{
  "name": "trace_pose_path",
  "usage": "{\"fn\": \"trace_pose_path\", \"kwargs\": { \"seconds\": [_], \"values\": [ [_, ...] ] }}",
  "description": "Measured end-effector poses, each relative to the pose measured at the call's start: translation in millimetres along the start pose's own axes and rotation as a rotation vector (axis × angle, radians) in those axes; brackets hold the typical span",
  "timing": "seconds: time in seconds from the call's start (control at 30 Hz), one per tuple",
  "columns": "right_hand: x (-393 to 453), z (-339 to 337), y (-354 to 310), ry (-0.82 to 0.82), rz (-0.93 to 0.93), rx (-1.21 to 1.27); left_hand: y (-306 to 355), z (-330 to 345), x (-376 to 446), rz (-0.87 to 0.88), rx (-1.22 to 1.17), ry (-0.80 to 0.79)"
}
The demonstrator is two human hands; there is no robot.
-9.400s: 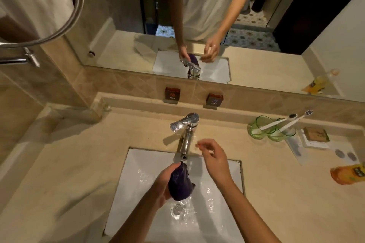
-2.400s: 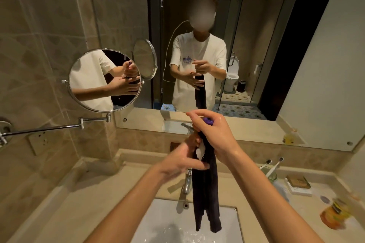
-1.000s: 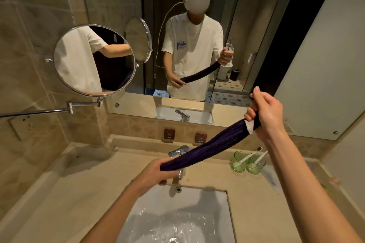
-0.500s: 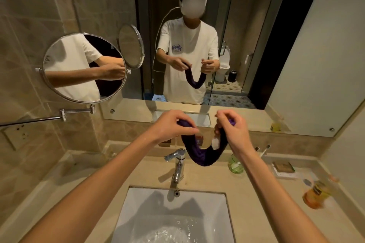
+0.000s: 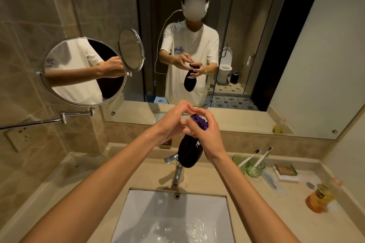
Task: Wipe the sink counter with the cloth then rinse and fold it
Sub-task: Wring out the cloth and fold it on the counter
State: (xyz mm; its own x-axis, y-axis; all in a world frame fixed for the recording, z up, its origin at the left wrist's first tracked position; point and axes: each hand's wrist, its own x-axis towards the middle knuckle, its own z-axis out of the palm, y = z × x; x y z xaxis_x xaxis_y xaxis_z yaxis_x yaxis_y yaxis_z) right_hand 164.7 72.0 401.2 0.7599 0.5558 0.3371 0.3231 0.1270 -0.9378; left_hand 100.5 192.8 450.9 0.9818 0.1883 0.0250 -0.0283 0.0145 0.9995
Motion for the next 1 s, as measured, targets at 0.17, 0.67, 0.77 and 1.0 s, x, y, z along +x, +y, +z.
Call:
{"fn": "trace_pose_path", "kwargs": {
  "seconds": [0.17, 0.67, 0.77, 1.0],
  "values": [
    [1, -2, -2, -0.112, 0.052, 0.013, -9, -17, -1, 0.057, -0.094, 0.121],
    [-1, 12, 5, -0.245, 0.432, 0.723, -136, 7, -53, -0.344, -0.828, -0.280],
    [3, 11, 19, -0.218, 0.491, 0.700, -143, 11, -62, -0.285, -0.906, -0.340],
    [4, 0, 72, 0.136, 0.707, 0.440, -157, 9, -78, -0.413, -1.023, -0.252]
  ]
}}
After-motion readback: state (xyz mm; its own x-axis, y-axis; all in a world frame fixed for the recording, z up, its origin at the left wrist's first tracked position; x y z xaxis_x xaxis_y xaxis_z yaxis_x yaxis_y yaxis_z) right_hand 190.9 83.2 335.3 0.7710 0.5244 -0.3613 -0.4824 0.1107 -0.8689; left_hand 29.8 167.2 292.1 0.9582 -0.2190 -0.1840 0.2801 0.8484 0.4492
